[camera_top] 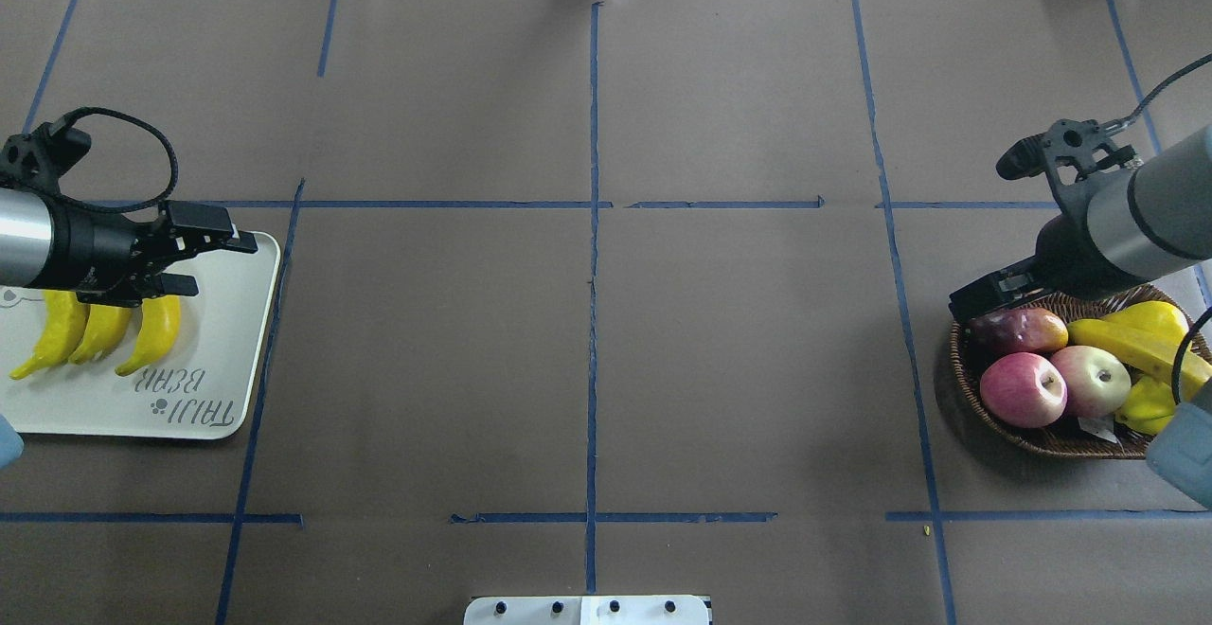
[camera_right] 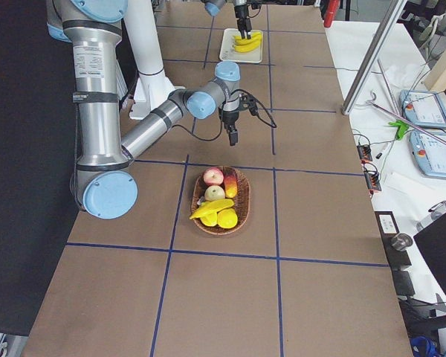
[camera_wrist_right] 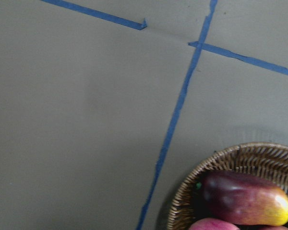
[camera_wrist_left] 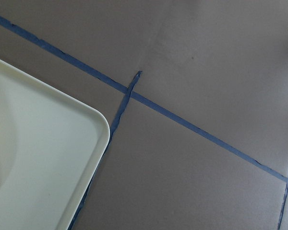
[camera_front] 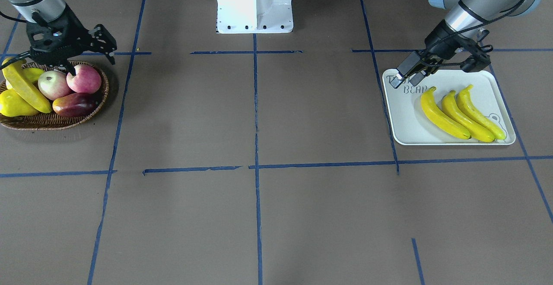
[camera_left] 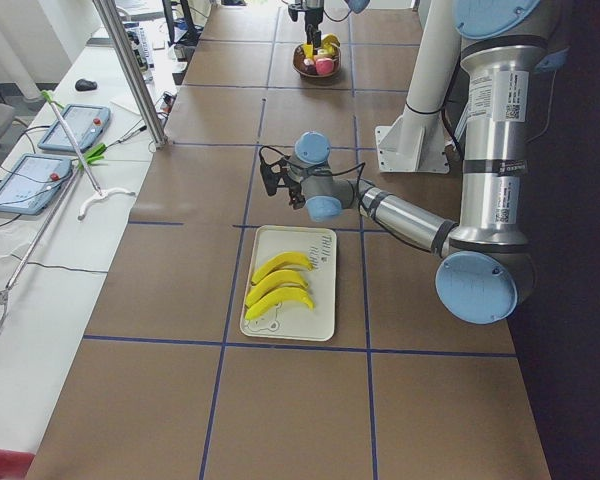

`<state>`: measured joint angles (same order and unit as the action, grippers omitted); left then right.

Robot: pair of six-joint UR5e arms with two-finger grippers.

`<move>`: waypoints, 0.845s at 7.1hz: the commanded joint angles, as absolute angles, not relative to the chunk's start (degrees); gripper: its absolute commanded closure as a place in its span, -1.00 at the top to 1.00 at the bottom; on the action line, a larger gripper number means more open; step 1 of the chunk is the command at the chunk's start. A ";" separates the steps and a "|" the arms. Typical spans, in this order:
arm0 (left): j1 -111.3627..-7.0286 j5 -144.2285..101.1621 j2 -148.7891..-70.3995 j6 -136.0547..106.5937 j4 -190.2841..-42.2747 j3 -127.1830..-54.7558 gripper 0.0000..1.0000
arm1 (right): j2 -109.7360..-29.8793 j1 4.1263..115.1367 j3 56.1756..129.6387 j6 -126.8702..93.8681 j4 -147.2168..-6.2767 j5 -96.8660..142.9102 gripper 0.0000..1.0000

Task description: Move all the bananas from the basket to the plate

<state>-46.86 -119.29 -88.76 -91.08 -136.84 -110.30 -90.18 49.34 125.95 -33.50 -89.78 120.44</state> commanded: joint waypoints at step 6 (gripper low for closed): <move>-42.81 -119.97 -91.67 -69.79 -105.21 -118.74 1.00 | -106.05 65.04 118.25 -2.81 -76.10 132.54 0.99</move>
<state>-43.71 -119.99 -91.22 -70.53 -106.23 -118.51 -103.20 64.28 121.74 -4.50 -82.54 131.27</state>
